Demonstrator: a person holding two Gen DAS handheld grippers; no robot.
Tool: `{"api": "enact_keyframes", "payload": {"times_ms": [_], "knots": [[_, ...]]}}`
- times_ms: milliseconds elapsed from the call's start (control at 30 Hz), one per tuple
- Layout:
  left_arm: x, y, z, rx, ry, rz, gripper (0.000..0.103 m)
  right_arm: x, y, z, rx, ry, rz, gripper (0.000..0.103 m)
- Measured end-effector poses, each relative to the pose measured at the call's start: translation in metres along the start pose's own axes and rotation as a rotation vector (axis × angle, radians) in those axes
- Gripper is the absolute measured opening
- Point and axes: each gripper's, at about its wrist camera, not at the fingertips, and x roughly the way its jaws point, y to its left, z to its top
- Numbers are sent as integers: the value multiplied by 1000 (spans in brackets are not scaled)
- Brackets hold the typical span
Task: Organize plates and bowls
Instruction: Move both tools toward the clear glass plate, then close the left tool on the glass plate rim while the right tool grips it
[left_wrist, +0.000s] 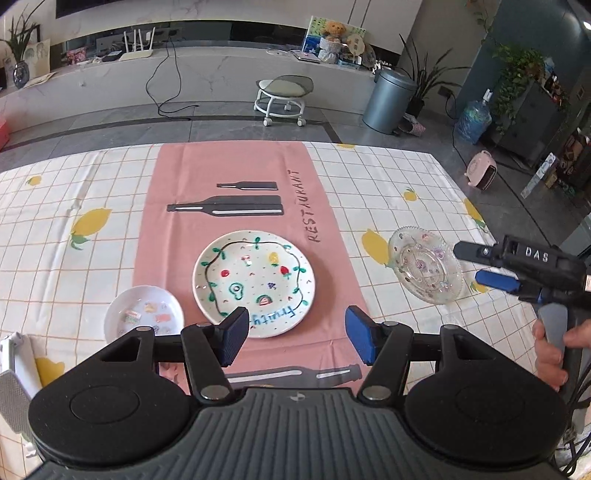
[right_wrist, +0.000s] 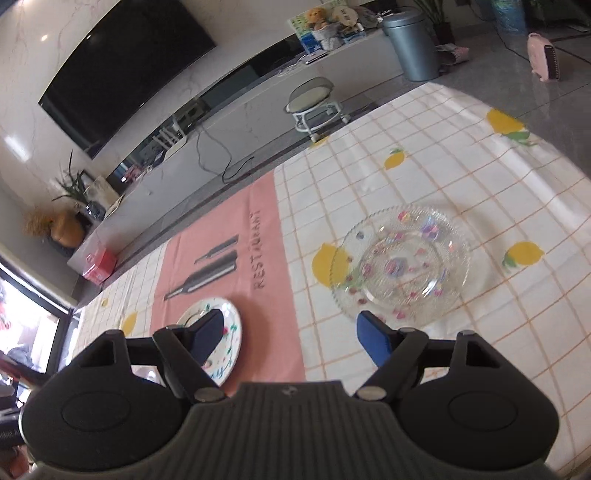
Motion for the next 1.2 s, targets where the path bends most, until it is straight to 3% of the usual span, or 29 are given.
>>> {"api": "enact_keyframes", "payload": {"times_ms": [100,200,300,400,533,833,1033,1200], "knots": [[23,-25,13,57,43,2,71,4,-13,23,-12,-37,-100,78],[47,-43,23,46,64,2,71,12,-37,34,-12,-48,-153,78],[74,-61,32,40,77,16,71,20,-69,30,50,-43,-170,77],[99,-75,38,25,89,23,68,32,-90,25,98,19,-193,65],[128,-96,36,45,126,29,66,38,-99,24,154,33,-120,64],[181,-116,36,26,168,42,65,56,-116,30,151,12,-250,59],[204,-115,32,-6,162,62,65,71,-132,36,210,46,-180,59],[210,-116,30,-10,128,29,65,78,-133,43,213,62,-117,59]]}}
